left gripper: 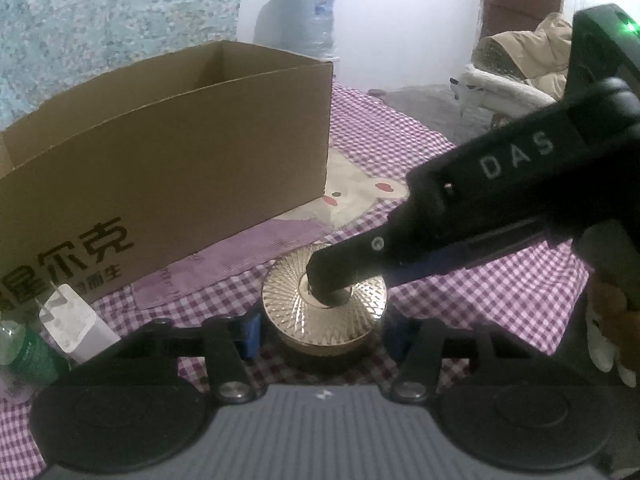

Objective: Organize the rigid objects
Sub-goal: 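Grasp the gold-lidded jar by its lid with the right gripper, then carry the gold-lidded jar into the box and open the right gripper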

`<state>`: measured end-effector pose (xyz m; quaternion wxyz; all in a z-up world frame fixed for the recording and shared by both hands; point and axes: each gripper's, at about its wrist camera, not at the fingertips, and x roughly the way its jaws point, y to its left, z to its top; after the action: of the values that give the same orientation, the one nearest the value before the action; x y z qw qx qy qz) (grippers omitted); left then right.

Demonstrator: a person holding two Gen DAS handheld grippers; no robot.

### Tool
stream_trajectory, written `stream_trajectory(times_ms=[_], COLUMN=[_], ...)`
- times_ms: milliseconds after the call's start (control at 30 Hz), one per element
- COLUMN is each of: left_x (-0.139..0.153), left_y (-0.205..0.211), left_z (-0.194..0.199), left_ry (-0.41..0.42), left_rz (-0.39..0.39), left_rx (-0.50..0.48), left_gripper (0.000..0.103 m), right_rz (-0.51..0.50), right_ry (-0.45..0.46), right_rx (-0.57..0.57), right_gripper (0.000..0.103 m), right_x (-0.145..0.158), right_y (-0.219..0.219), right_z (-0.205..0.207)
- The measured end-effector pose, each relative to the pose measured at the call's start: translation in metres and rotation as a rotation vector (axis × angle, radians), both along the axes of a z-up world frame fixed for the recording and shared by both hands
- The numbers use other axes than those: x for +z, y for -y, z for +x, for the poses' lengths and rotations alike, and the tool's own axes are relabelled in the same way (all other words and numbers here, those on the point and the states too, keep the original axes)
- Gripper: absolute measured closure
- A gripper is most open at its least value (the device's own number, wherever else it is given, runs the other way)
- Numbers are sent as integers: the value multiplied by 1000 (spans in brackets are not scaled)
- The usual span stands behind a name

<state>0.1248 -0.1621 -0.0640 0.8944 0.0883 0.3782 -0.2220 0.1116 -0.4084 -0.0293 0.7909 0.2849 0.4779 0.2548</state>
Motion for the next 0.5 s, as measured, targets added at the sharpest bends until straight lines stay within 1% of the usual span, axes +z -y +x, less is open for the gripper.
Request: stream_trajectory(times_ms=[67,300,400,500], left_x=[0,4,16,36], left_y=[1,-1,-5,-11], left_z=[1,-5,-10,-13], left_ry=[5,-2,28,80], left_rz=[4,-18,-15,-8], left_rx=[3,20,28,36], left_gripper=[46,46,46,46], right_rz=[-4,-16,-15,-8], right_ry=[6,23,45,89], right_rx=[4,6,13,27], right_gripper=[64,64,64,64], right_x=[0,4,14,32], right_y=[-1,-2,-5,-10], right_z=[-1,-4,-5,-5])
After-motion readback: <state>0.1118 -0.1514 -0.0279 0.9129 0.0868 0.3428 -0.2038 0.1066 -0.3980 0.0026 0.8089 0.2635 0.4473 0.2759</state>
